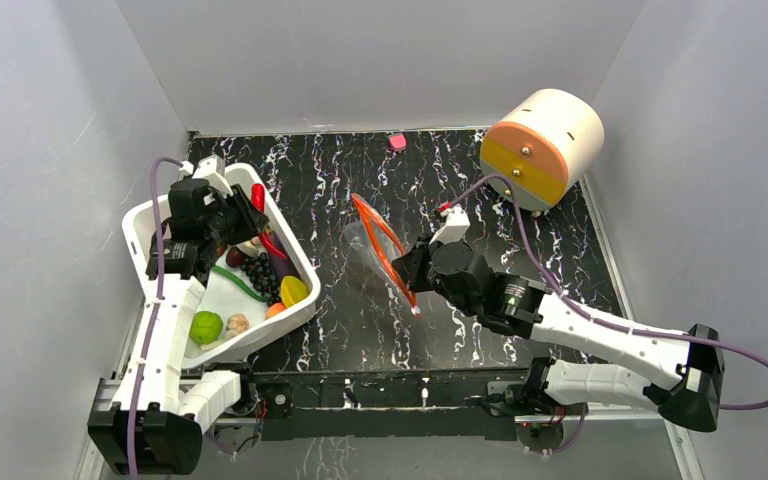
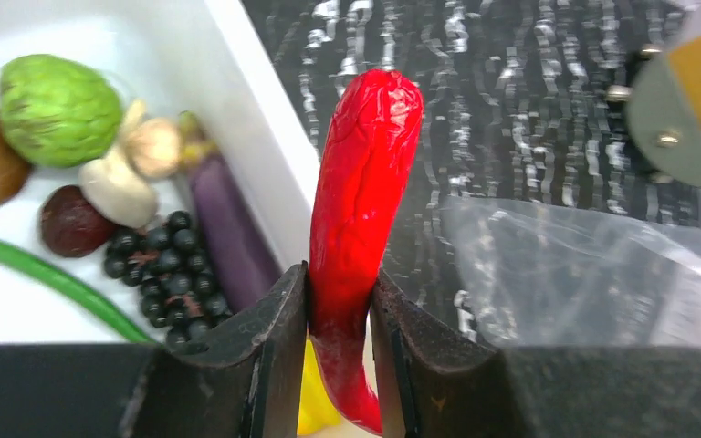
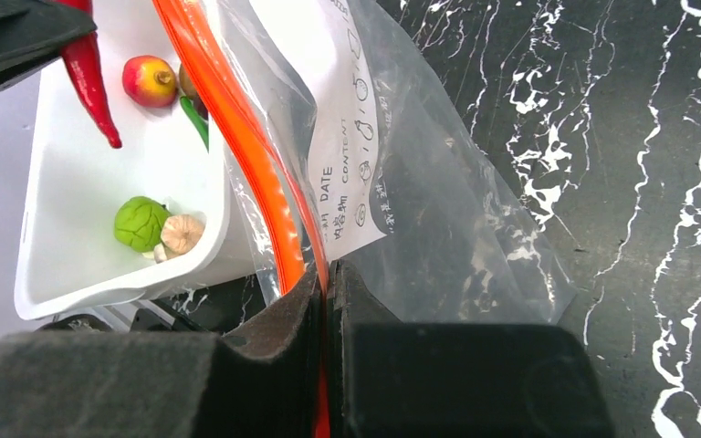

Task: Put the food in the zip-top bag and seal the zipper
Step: Pick up the fake vegetable from the bin, then place the fake vegetable in the zipper food storage bag.

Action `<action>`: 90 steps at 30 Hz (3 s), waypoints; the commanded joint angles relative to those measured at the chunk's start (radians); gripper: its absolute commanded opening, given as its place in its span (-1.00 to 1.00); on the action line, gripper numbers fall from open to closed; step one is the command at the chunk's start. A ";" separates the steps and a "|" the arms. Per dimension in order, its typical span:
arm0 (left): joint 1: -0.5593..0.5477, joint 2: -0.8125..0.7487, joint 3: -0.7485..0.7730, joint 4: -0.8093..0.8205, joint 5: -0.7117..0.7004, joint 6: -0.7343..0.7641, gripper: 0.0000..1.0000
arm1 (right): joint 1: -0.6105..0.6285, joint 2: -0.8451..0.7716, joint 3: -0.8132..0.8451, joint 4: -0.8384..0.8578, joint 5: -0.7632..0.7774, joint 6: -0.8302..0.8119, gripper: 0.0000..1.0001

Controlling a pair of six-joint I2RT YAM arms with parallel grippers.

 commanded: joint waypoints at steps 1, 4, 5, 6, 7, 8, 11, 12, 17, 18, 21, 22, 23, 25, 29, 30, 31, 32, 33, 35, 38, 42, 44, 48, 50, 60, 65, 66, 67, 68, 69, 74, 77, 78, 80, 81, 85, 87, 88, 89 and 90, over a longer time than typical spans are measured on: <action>0.002 -0.113 0.019 0.085 0.245 -0.108 -0.54 | 0.003 0.046 0.084 0.047 -0.014 0.064 -1.00; 0.001 -0.160 0.011 0.163 0.364 -0.116 -0.54 | 0.003 0.077 0.101 0.047 0.005 0.074 -1.00; 0.001 -0.174 -0.007 0.213 0.408 -0.127 -0.54 | 0.003 0.086 0.110 0.045 0.007 0.075 -1.00; 0.000 -0.192 -0.034 0.272 0.457 -0.144 -0.54 | 0.003 0.097 0.117 0.045 0.005 0.079 -1.00; 0.001 -0.209 -0.067 0.342 0.502 -0.166 -0.54 | 0.003 0.105 0.124 0.047 0.003 0.082 -1.00; 0.001 -0.226 -0.096 0.407 0.542 -0.201 -0.54 | 0.003 0.113 0.132 0.051 -0.003 0.086 -1.00; 0.001 -0.251 -0.164 0.571 0.624 -0.286 -0.54 | 0.003 0.139 0.151 0.072 -0.025 0.105 -1.00; 0.000 -0.259 -0.183 0.643 0.635 -0.315 -0.53 | 0.003 0.146 0.155 0.078 -0.033 0.110 -1.00; -0.010 -0.251 -0.234 0.750 0.592 -0.369 -0.55 | 0.003 0.174 0.177 0.105 -0.087 0.138 -1.00; -0.015 -0.244 -0.236 0.756 0.588 -0.359 -0.55 | 0.003 0.179 0.180 0.110 -0.103 0.139 -1.00; -0.039 -0.232 -0.249 0.799 0.556 -0.352 -0.56 | 0.003 0.189 0.184 0.113 -0.123 0.157 -1.00; -0.054 -0.232 -0.255 0.820 0.538 -0.351 -0.56 | 0.003 0.191 0.184 0.113 -0.124 0.163 -1.00; -0.071 -0.231 -0.255 0.835 0.517 -0.343 -0.56 | 0.002 0.194 0.185 0.115 -0.127 0.167 -1.00; -0.122 -0.228 -0.256 0.857 0.460 -0.317 -0.57 | 0.003 0.199 0.187 0.116 -0.129 0.171 -1.00; -0.255 -0.188 -0.237 0.856 0.336 -0.239 -0.58 | 0.003 0.212 0.201 0.110 -0.132 0.178 -1.00; -0.292 -0.170 -0.232 0.853 0.313 -0.218 -0.59 | 0.003 0.213 0.203 0.111 -0.132 0.180 -1.00; -0.335 -0.152 -0.226 0.852 0.292 -0.200 -0.60 | 0.003 0.215 0.205 0.111 -0.131 0.181 -1.00; -0.367 -0.138 -0.224 0.850 0.266 -0.180 -0.61 | 0.003 0.215 0.208 0.111 -0.131 0.182 -1.00; -0.394 -0.129 -0.228 0.859 0.240 -0.163 -0.62 | 0.003 0.214 0.210 0.111 -0.131 0.183 -1.00; -0.443 -0.117 -0.247 0.899 0.186 -0.128 -0.67 | 0.002 0.211 0.215 0.110 -0.131 0.184 -1.00; -0.508 -0.103 -0.290 0.988 0.095 -0.072 -0.70 | 0.003 0.207 0.219 0.110 -0.131 0.184 -1.00; -0.565 -0.070 -0.338 1.092 0.064 0.002 -0.70 | 0.002 0.203 0.218 0.110 -0.131 0.186 -1.00; -0.587 -0.063 -0.357 1.101 0.052 0.058 -0.70 | 0.003 0.196 0.218 0.107 -0.127 0.186 -1.00; -0.610 -0.087 -0.414 1.113 0.020 0.127 -0.71 | 0.003 0.164 0.208 0.097 -0.092 0.191 -1.00; -0.613 -0.102 -0.447 1.126 0.017 0.141 -0.71 | 0.003 0.147 0.196 0.098 -0.071 0.198 -1.00; -0.631 -0.096 -0.513 1.228 0.027 0.172 -0.73 | 0.003 0.125 0.168 0.152 -0.098 0.225 -1.00; -0.632 -0.108 -0.499 1.191 0.043 0.112 -0.33 | 0.003 0.113 0.149 0.159 -0.059 0.209 -1.00; -0.633 -0.119 -0.503 1.188 0.043 0.092 -0.13 | 0.003 0.110 0.144 0.160 -0.050 0.200 -1.00; -0.633 -0.130 -0.503 1.179 0.043 0.074 0.03 | 0.003 0.105 0.137 0.162 -0.039 0.192 -1.00; -0.633 -0.140 -0.497 1.158 0.045 0.055 0.17 | 0.003 0.097 0.128 0.169 -0.031 0.181 -1.00; -0.633 -0.150 -0.486 1.132 0.053 0.037 0.28 | 0.003 0.089 0.116 0.179 -0.024 0.171 -1.00; -0.633 -0.198 -0.447 0.981 0.051 -0.043 0.44 | 0.002 0.039 0.067 0.247 -0.018 0.124 -1.00; -0.633 -0.230 -0.422 0.872 -0.016 -0.063 0.44 | 0.003 0.021 0.060 0.251 -0.019 0.078 -1.00; -0.633 -0.237 -0.409 0.826 -0.053 -0.069 0.44 | 0.003 0.013 0.057 0.251 -0.020 0.069 -1.00; -0.633 -0.241 -0.370 0.736 -0.086 -0.067 0.44 | 0.003 0.000 0.049 0.246 -0.017 0.053 -1.00; -0.633 -0.237 -0.351 0.692 -0.097 -0.064 0.44 | 0.003 -0.007 0.047 0.235 -0.008 0.046 -1.00; -0.633 -0.224 -0.279 0.534 -0.125 -0.057 0.50 | 0.003 -0.042 0.042 0.162 0.045 0.000 -1.00; -0.633 -0.216 -0.235 0.431 -0.175 -0.068 0.54 | 0.003 -0.068 0.042 0.132 0.072 -0.025 -1.00; -0.633 -0.214 -0.217 0.390 -0.199 -0.070 0.57 | 0.002 -0.081 0.043 0.114 0.086 -0.039 -1.00; -0.633 -0.212 -0.200 0.349 -0.228 -0.071 0.61 | 0.003 -0.092 0.046 0.095 0.107 -0.051 -1.00; -0.633 -0.210 -0.185 0.308 -0.256 -0.071 0.65 | 0.002 -0.103 0.049 0.072 0.127 -0.063 -1.00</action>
